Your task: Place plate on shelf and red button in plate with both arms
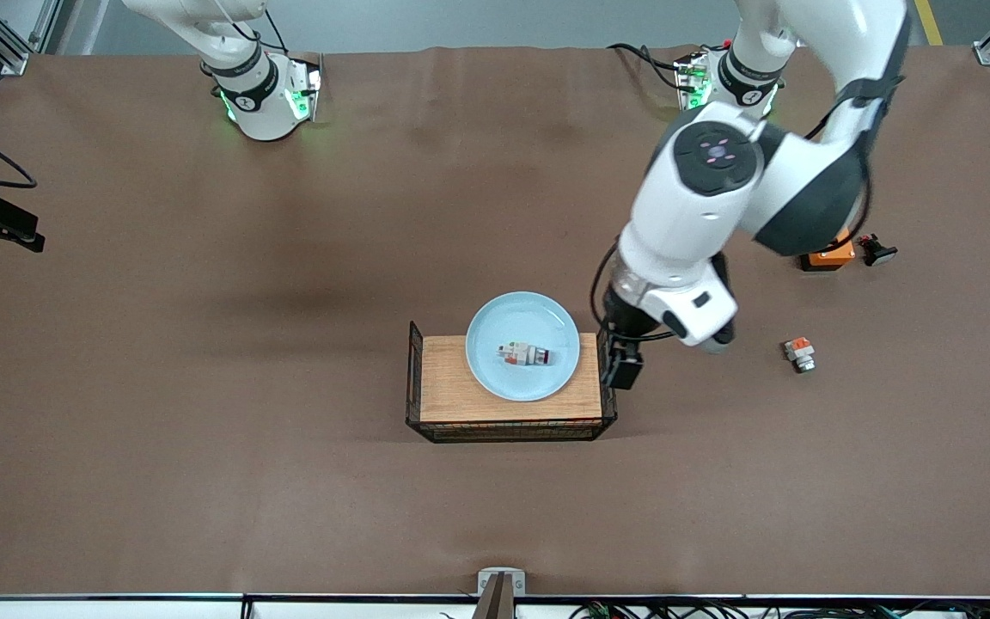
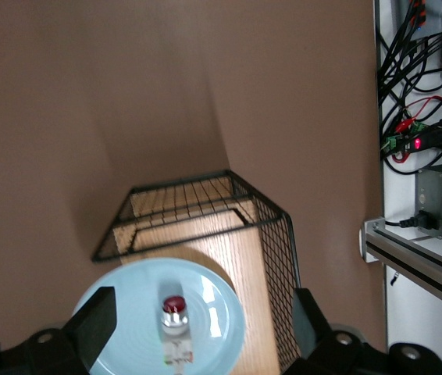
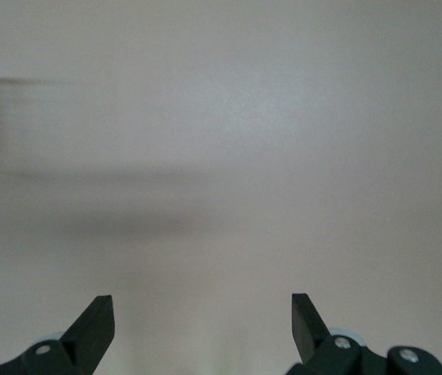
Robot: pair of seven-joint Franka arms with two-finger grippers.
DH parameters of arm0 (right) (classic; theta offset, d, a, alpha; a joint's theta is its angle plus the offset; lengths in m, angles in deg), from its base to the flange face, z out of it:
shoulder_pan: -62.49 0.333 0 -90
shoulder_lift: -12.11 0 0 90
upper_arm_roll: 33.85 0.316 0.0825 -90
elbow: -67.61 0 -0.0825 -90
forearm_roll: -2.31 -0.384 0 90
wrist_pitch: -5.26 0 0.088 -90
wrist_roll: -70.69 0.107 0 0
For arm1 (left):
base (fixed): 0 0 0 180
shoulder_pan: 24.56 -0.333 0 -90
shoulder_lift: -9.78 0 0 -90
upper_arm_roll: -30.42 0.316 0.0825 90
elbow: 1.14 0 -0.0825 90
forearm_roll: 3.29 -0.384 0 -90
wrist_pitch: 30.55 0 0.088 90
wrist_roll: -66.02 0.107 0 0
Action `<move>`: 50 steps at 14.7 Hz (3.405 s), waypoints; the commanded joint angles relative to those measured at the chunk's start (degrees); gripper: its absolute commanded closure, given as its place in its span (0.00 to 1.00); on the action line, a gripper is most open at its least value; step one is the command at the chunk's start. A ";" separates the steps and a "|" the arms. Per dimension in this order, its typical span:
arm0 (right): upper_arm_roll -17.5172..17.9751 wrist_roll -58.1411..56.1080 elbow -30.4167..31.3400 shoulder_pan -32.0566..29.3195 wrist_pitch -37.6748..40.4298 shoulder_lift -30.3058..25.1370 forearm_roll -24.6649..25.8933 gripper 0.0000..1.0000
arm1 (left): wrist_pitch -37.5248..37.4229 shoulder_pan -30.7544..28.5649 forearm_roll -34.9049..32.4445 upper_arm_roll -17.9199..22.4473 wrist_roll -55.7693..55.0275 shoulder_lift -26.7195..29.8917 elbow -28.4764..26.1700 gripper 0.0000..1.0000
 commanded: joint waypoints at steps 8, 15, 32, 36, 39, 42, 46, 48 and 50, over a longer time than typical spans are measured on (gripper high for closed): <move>-0.08 -0.31 -1.96 1.65 0.64 -0.79 -3.74 0.00 | -2.75 -13.87 6.71 -0.46 45.57 20.57 -23.52 0.01; -0.08 -0.58 -1.96 1.65 0.55 -0.79 -3.74 0.00 | -9.15 -23.63 8.13 -0.29 82.58 27.70 -28.20 0.01; -0.44 -0.58 -1.70 0.77 0.29 -0.79 -3.39 0.00 | -13.12 -25.96 10.33 5.48 101.86 22.70 -13.78 0.01; -0.52 -0.58 -1.70 0.68 0.11 -0.70 -3.13 0.00 | -13.56 -14.70 10.42 17.89 101.86 23.22 -14.05 0.00; -0.52 -0.58 -1.70 0.59 0.11 -0.70 -2.69 0.00 | -13.82 -15.29 10.51 17.82 101.95 23.40 -14.75 0.00; -0.35 -0.58 -1.79 0.68 0.20 -0.79 -2.69 0.00 | -14.18 -16.26 10.68 17.82 102.57 25.24 -16.59 0.00; -0.26 -0.58 -1.87 0.86 0.38 -0.79 -2.69 0.00 | -13.91 -18.11 10.77 17.20 103.18 27.18 -19.06 0.00; -0.26 -0.58 -1.87 0.94 0.38 -0.79 -2.69 0.00 | -13.83 -18.98 10.86 16.59 103.18 27.09 -19.06 0.00; -0.17 -0.58 -1.87 1.03 0.46 -0.79 -2.69 0.00 | -13.56 -19.08 10.86 16.24 103.18 27.00 -18.97 0.00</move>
